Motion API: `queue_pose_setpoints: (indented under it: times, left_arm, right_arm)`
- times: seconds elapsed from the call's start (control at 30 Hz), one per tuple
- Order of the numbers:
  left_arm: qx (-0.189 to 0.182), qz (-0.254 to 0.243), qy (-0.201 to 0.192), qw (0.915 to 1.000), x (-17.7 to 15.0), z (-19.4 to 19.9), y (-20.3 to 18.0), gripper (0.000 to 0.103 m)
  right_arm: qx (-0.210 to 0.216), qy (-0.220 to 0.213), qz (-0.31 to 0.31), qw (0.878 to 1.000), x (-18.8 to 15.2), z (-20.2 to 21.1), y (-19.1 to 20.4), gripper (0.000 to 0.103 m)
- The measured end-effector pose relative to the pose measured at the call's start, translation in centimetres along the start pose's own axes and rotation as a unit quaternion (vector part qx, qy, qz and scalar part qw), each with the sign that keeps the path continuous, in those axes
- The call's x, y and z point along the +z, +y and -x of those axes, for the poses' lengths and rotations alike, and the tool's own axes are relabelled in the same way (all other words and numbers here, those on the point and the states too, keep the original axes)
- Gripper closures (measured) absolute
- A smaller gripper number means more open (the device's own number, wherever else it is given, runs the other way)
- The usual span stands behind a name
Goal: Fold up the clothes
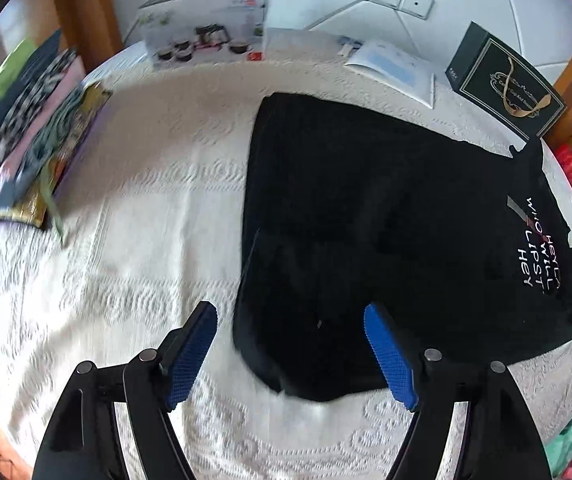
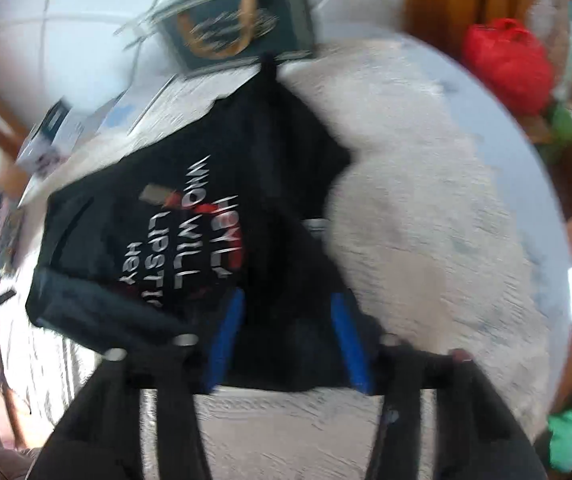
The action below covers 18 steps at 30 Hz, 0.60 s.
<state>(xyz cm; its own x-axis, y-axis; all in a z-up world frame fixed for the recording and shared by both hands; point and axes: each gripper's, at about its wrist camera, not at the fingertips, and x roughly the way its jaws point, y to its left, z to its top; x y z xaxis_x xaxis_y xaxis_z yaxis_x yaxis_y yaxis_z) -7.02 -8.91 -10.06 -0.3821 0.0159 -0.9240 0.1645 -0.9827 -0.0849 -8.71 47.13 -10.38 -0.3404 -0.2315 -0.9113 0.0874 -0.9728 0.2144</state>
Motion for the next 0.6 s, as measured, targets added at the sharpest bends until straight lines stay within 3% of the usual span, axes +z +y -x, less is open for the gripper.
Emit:
queue_pose_setpoints:
  times: [0.1, 0.2, 0.3, 0.4, 0.47, 0.53, 0.6]
  left_arm:
    - [0.003, 0.0, 0.004, 1.0, 1.8, -1.2, 0.2, 0.023]
    - [0.007, 0.008, 0.011, 0.9999, 3.5, -2.5, 0.9, 0.017]
    - [0.016, 0.014, 0.014, 0.9997, 5.5, -3.8, 1.7, 0.006]
    - [0.024, 0.018, 0.01, 0.9995, 8.9, -5.2, 2.3, 0.002]
    - [0.021, 0.023, 0.01, 0.9995, 11.5, -6.5, 2.5, 0.001]
    - [0.018, 0.028, 0.017, 0.9993, 13.7, -7.8, 2.4, 0.001]
    - [0.025, 0.025, 0.025, 0.9991, 15.7, -9.2, 2.2, 0.0]
  right_arm:
    - [0.042, 0.037, -0.01, 0.998, 0.6, -4.1, 0.7, 0.061]
    - [0.016, 0.076, -0.027, 0.997, 1.4, -7.6, 0.3, 0.061]
    - [0.006, 0.046, -0.022, 0.999, 4.9, -6.8, 0.3, 0.06]
    - [0.0, 0.008, -0.015, 1.0, 8.7, -5.5, 0.2, 0.043]
    - [-0.002, -0.015, -0.009, 1.0, 12.6, -5.3, 0.6, 0.018]
    - [-0.02, -0.025, -0.005, 0.999, 16.3, -6.3, 0.9, 0.009]
    - [-0.036, -0.029, -0.002, 0.999, 19.7, -7.6, 1.4, 0.008]
